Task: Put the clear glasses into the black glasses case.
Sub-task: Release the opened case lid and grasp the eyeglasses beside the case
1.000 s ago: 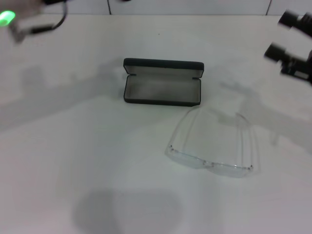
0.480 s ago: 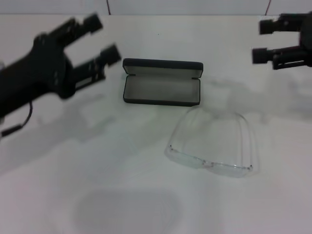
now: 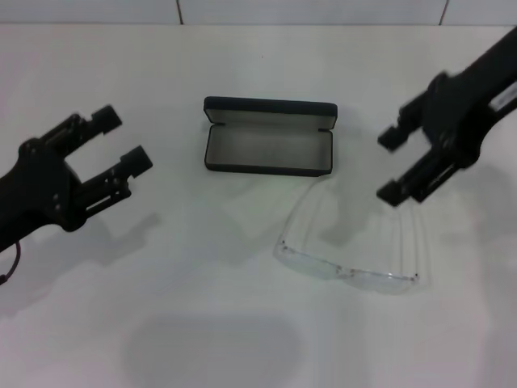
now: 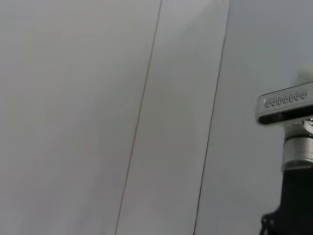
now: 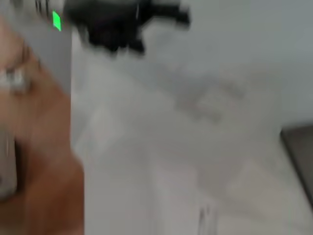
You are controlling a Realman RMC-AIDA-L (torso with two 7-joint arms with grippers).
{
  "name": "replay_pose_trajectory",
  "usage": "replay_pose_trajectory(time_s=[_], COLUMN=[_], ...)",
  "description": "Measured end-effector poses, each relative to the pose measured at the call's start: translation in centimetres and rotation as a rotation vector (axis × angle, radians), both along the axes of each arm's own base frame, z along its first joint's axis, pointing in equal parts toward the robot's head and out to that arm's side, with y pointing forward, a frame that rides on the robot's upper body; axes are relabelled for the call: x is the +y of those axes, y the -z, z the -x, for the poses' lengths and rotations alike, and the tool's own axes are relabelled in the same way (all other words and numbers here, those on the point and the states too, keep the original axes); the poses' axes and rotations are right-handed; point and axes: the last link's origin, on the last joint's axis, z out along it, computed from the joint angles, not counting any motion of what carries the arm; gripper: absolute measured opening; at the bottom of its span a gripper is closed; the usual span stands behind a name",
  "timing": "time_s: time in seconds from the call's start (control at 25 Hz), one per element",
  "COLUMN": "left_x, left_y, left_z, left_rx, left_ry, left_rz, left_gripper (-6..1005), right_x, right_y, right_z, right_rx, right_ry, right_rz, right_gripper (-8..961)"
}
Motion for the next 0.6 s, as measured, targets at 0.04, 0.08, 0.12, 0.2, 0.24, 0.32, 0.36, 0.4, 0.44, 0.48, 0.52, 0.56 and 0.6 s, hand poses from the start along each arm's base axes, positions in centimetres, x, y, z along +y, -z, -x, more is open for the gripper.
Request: replay_pose_trajectory(time_s=[0.04, 0.08, 0.12, 0.2, 0.24, 0.32, 0.36, 0.4, 0.44, 0.48, 0.52, 0.56, 0.6], left_x=[-0.1, -0.4, -0.4, -0.6, -0.6, -0.7, -0.7, -0.7, -0.7, -0.7, -0.7, -0.7, -0.7], left_y=[0.1, 0.1, 0.1, 0.2, 0.2, 0.3, 0.3, 0.3, 0.3, 0.3, 0.3, 0.2, 0.2], left_z=[0.3, 0.6, 0.6, 0.7, 0.7, 0.6, 0.6, 0.6, 0.5, 0.5, 0.5, 0.5, 0.5], left_rx=[0.002, 0.004, 0.004, 0.003, 0.002, 0.000, 0.000, 0.000, 0.002, 0.002, 0.003, 0.004, 0.005], left_ry=[-0.010, -0.023, -0.023, -0.026, -0.026, -0.022, -0.021, -0.019, -0.016, -0.016, -0.015, -0.015, -0.014], left_rz=[0.005, 0.008, 0.008, 0.008, 0.010, 0.011, 0.012, 0.013, 0.013, 0.013, 0.013, 0.012, 0.011], left_gripper=[774, 773, 773, 773, 773, 774, 774, 774, 774, 773, 773, 773, 773], right_x=[0.0, 0.0, 0.0, -0.2, -0.2, -0.3, -0.2, -0.3, -0.3, -0.5, -0.7, -0.7, -0.9], right_y=[1.9, 2.4, 3.2, 5.0, 6.1, 7.6, 8.3, 8.9, 9.4, 9.9, 10.3, 10.5, 11.0], right_z=[0.4, 0.4, 0.6, 0.6, 0.4, 0.2, 0.1, 0.1, 0.1, 0.1, 0.2, 0.2, 0.1], right_rx=[-0.126, -0.146, -0.182, -0.239, -0.271, -0.317, -0.334, -0.346, -0.357, -0.365, -0.374, -0.377, -0.386], right_ry=[-0.003, -0.002, -0.005, -0.002, 0.004, 0.004, -0.002, -0.009, -0.017, -0.026, -0.035, -0.038, -0.045], right_rz=[0.030, 0.036, 0.047, 0.076, 0.082, 0.073, 0.064, 0.059, 0.057, 0.059, 0.061, 0.061, 0.058], right_gripper=[831, 831, 830, 830, 830, 829, 829, 828, 828, 828, 827, 827, 823])
